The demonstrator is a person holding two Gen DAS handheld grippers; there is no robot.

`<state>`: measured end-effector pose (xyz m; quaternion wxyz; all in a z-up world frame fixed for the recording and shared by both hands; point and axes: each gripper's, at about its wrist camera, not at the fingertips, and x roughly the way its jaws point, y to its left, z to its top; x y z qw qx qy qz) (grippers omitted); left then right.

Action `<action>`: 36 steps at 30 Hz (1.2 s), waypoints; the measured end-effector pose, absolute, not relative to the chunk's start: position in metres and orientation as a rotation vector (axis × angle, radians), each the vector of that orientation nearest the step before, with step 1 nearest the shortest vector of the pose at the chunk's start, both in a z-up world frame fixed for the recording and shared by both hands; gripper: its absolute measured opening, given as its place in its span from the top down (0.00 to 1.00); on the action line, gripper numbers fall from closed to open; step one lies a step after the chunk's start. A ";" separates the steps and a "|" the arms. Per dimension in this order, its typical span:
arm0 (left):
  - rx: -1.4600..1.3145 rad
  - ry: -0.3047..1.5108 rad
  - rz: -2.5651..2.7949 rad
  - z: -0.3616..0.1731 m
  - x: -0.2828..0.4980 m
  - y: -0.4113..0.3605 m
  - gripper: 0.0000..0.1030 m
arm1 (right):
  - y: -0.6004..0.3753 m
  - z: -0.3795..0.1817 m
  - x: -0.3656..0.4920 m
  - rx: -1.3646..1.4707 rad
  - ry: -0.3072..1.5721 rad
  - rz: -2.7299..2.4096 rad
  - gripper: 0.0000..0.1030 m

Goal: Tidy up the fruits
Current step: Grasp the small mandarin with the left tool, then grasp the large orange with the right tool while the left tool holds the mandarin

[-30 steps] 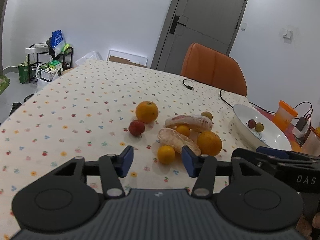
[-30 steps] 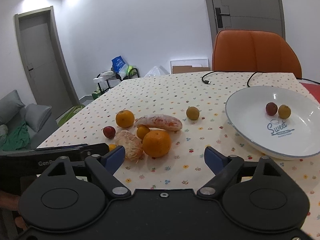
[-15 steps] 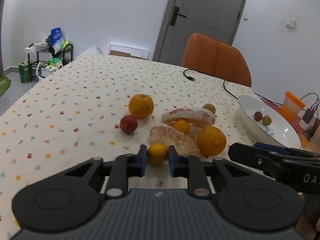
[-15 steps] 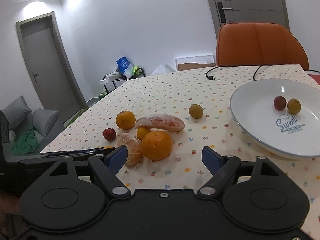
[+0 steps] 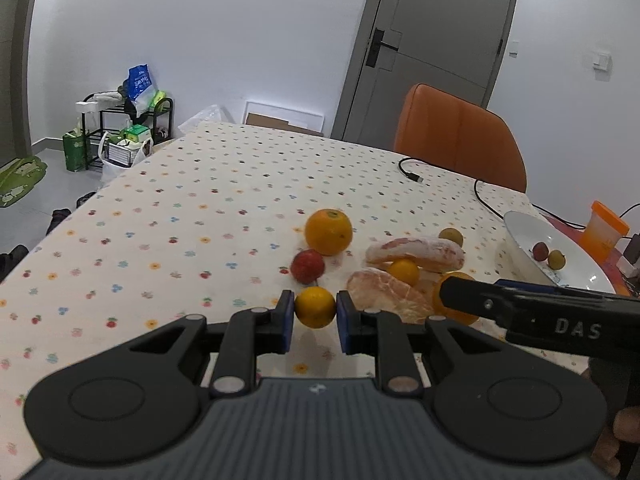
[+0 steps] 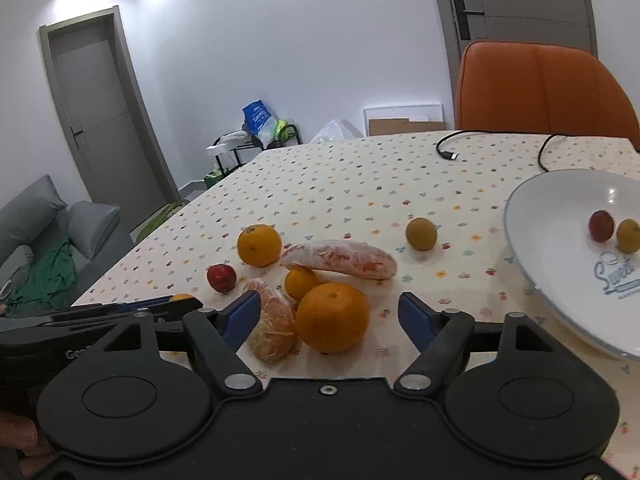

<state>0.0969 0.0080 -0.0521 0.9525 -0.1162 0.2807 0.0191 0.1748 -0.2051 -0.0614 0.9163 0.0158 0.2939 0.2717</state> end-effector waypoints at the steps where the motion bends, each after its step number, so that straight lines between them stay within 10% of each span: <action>1: -0.236 0.570 0.041 -0.051 0.096 0.009 0.80 | -0.204 -0.062 0.176 0.030 0.608 0.563 0.40; 4: -0.238 0.564 0.049 -0.048 0.096 0.010 0.80 | -0.203 -0.064 0.177 0.014 0.617 0.548 0.62; 36: -0.156 0.511 -0.069 -0.022 0.090 -0.055 0.80 | -0.297 -0.029 0.140 0.124 0.491 0.416 0.63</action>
